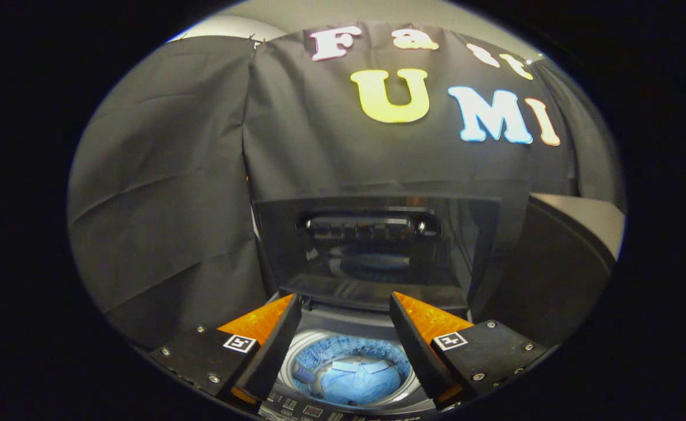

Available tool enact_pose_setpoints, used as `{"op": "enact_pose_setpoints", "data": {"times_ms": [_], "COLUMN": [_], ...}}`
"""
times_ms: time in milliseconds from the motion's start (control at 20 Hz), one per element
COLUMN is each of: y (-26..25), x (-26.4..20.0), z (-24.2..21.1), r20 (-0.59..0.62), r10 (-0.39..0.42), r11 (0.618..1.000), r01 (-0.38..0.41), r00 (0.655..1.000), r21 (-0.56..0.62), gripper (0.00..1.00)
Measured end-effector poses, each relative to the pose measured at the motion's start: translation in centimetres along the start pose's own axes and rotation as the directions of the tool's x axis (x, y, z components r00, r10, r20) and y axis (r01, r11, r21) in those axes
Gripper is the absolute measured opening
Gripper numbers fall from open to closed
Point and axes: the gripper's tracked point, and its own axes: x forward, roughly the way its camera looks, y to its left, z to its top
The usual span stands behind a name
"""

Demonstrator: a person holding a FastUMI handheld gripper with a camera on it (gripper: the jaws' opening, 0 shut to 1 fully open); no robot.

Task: Put the clothes into the washing machine and then close the washing machine lid.

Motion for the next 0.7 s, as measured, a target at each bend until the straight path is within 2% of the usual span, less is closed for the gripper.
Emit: {"op": "enact_pose_setpoints", "data": {"times_ms": [250, 700], "y": [-0.3, -2.0], "x": [1.7, 6.9], "z": [5.1, 10.7], "r20": [0.115, 0.193], "r10": [-0.048, -0.14], "r11": [0.999, 0.99], "r01": [0.045, 0.134], "r00": [0.992, 0.971], "r21": [0.027, 0.043], "gripper": [0.94, 0.94]}}
